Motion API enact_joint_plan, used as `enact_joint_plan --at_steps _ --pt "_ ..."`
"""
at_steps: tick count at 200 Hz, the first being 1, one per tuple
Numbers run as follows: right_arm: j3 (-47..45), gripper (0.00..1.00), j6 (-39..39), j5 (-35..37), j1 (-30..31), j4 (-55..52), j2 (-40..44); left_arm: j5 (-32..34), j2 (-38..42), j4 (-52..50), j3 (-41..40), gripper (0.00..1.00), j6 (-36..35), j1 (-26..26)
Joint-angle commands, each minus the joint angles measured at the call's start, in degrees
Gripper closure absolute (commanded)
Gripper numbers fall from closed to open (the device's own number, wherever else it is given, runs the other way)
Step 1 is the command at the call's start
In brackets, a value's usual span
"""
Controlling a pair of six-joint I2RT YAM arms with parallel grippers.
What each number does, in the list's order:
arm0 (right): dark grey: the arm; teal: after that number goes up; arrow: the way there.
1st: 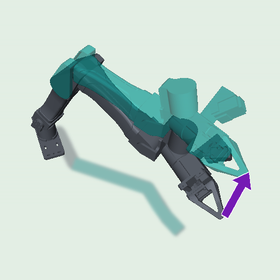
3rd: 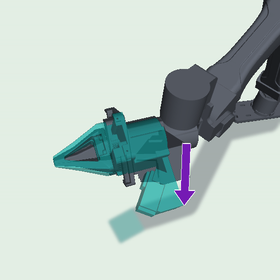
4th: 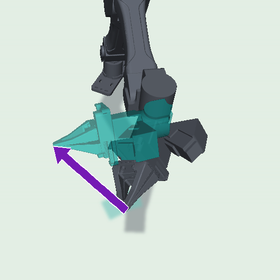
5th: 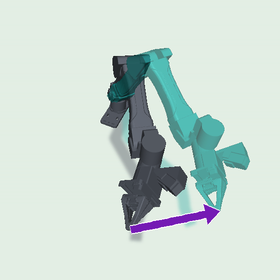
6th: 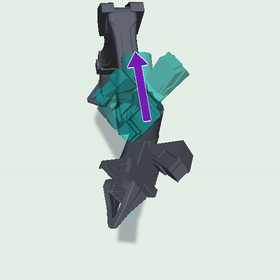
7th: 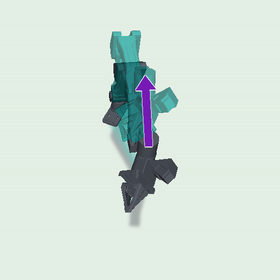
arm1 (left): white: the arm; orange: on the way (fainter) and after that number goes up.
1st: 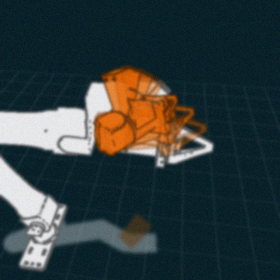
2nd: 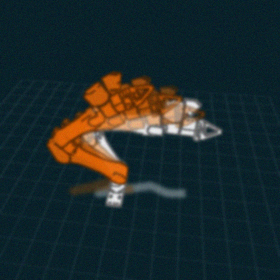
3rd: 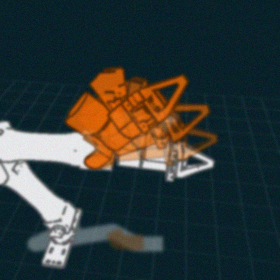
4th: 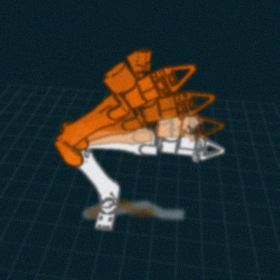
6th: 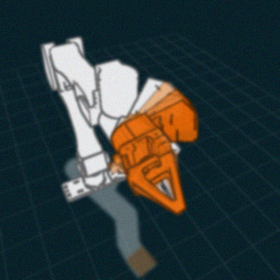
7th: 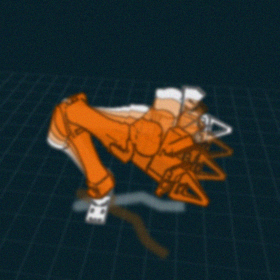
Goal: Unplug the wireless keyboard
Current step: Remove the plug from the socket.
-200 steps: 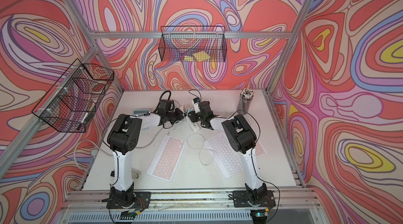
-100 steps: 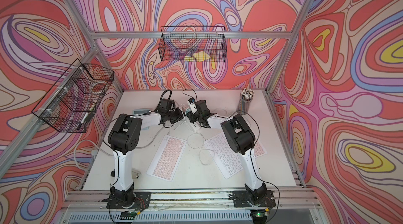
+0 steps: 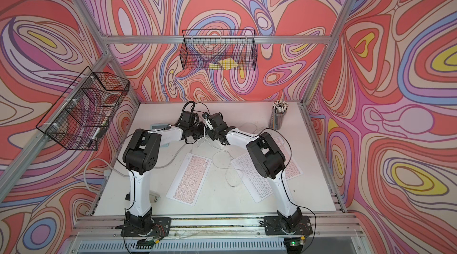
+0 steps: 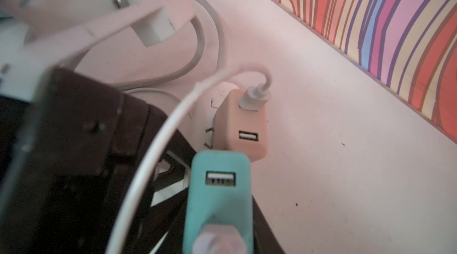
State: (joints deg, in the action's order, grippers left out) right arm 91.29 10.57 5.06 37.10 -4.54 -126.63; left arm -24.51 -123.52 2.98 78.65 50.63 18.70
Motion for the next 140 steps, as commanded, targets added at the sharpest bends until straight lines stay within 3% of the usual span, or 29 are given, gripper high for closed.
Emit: enact_joint_plan --at_steps 1,60,140 --pt "-1.0 0.98 -1.5 -16.1 3.8 0.0 0.5 2.1 -6.8 -7.8 -2.8 0.71 -1.1 2.1" --pt "-7.5 0.97 -7.9 -25.7 -1.9 3.4 7.5 0.4 -6.0 -6.7 -3.1 0.7 -0.8 0.8" --pt "-17.5 0.97 -8.3 -28.0 -10.6 4.1 15.3 0.1 0.1 -7.9 -1.6 0.69 -3.1 -0.5"
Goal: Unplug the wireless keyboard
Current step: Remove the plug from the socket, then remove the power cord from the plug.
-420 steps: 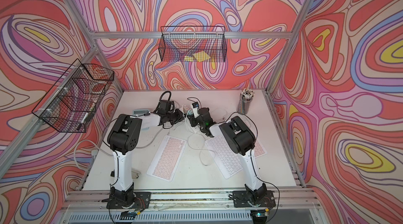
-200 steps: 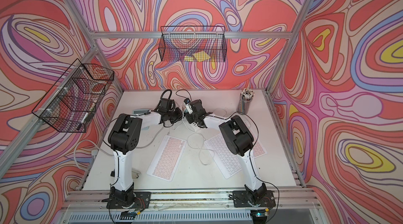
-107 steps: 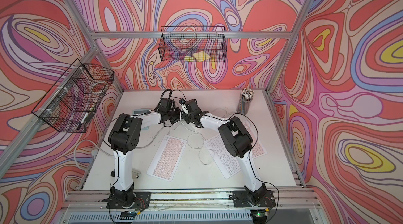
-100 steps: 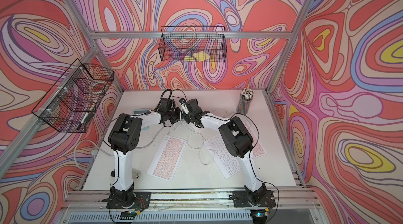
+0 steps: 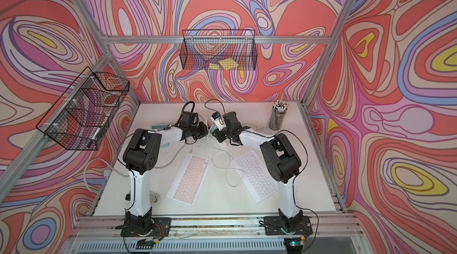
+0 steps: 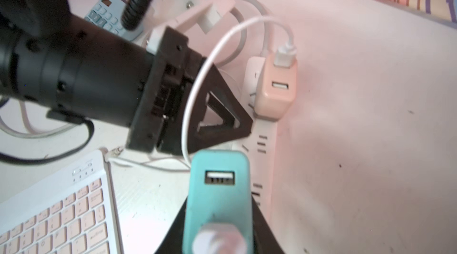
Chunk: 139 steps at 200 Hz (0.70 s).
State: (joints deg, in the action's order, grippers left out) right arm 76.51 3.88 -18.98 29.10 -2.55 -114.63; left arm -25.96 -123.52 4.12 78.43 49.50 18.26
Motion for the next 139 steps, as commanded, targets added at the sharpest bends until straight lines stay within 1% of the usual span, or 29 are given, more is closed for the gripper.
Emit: enact_joint_plan --at_steps 1,25,48,80,100,116,130,139 --pt "-2.9 0.97 -1.7 -4.0 -2.7 2.2 3.5 1.6 0.2 -9.0 -1.4 0.68 -2.0 -0.1" --pt "-5.0 0.97 -3.7 -7.9 -4.7 4.1 5.1 1.4 3.4 -10.5 -0.2 0.67 -3.2 -0.2" --pt "-7.6 0.97 -6.8 -13.1 -6.4 8.4 6.3 2.4 6.7 -12.1 0.7 0.66 -4.6 -0.3" --pt "-10.8 0.97 -10.4 -20.1 -9.5 13.9 7.4 4.7 12.1 -13.4 0.0 0.61 -6.4 -0.9" --pt "-13.0 0.96 -12.0 -24.7 -10.9 18.3 8.3 4.6 15.1 -13.4 -0.3 0.58 -8.0 -1.4" --pt "-14.9 0.96 -13.0 -28.0 -11.4 22.0 9.0 2.1 18.0 -7.6 -3.1 0.56 -7.4 -2.2" --pt "-15.0 0.96 -12.6 -30.7 -11.5 22.2 9.0 -1.5 20.3 0.8 -6.9 0.55 -5.4 -2.9" --pt "-15.1 0.96 -12.4 -32.0 -11.5 22.2 9.1 -4.0 21.4 4.5 -8.4 0.54 -5.0 -3.0"
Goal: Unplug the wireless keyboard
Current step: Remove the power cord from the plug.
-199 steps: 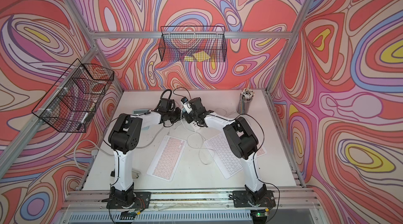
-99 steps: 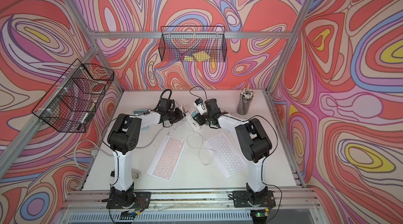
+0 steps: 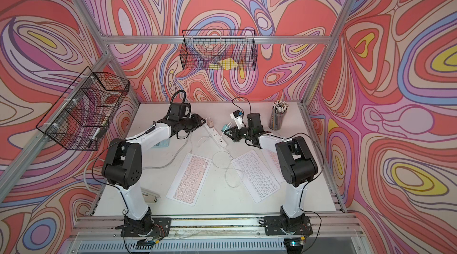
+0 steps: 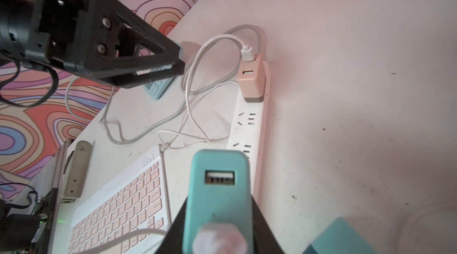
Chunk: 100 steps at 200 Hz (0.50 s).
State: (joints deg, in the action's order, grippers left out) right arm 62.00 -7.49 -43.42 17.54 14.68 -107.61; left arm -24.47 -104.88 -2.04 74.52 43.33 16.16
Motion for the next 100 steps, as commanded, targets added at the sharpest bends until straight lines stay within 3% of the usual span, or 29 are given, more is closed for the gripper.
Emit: enact_joint_plan --at_steps 1,57,100 --pt "-0.6 0.96 -1.1 -7.7 0.1 5.1 2.0 -5.7 2.9 10.9 -4.6 0.54 1.1 -0.9" --pt "-1.8 0.95 -5.7 -15.8 0.0 11.9 1.9 -17.0 6.1 38.2 -15.2 0.51 8.3 -0.7" --pt "-3.7 0.95 -14.1 -20.4 0.0 22.3 1.3 -20.8 6.9 53.3 -21.8 0.49 10.0 1.7"
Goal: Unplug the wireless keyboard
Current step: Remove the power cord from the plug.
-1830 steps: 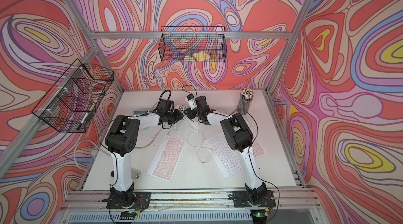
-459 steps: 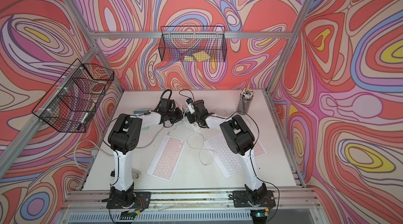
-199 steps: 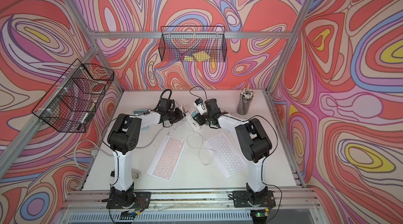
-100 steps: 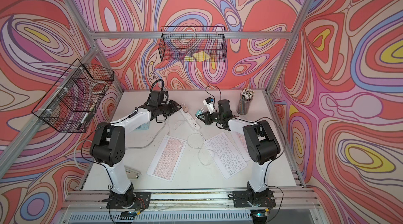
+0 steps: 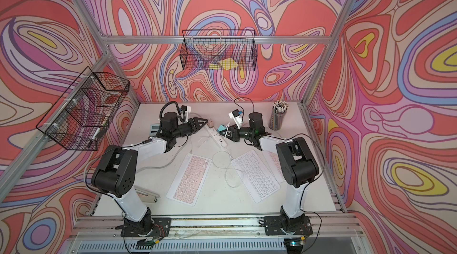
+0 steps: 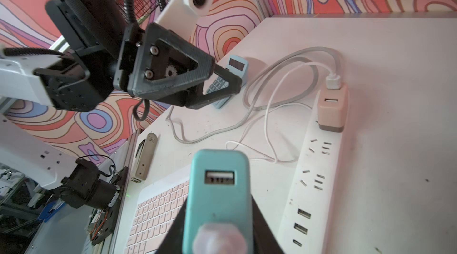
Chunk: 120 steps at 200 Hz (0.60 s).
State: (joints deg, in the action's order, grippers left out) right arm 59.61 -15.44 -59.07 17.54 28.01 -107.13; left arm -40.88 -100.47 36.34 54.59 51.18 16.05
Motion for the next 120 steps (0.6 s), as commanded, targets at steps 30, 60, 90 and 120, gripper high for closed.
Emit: enact_joint_plan --at_steps 30,60,90,120 --pt "-2.2 0.95 -10.3 -6.2 0.1 13.5 0.5 -6.7 2.5 16.7 -2.1 0.47 0.4 4.3" --pt "-2.9 0.94 -11.1 -6.9 0.2 14.1 0.6 -7.4 3.3 15.0 -1.8 0.46 -2.5 6.1" --pt "-3.7 0.94 -14.0 -7.5 0.1 17.9 0.3 -8.1 2.1 17.3 -1.9 0.46 -1.3 6.4" --pt "-4.2 0.94 -19.6 -8.9 0.2 25.0 -1.1 -8.4 1.0 15.1 -0.6 0.46 -1.9 7.2"
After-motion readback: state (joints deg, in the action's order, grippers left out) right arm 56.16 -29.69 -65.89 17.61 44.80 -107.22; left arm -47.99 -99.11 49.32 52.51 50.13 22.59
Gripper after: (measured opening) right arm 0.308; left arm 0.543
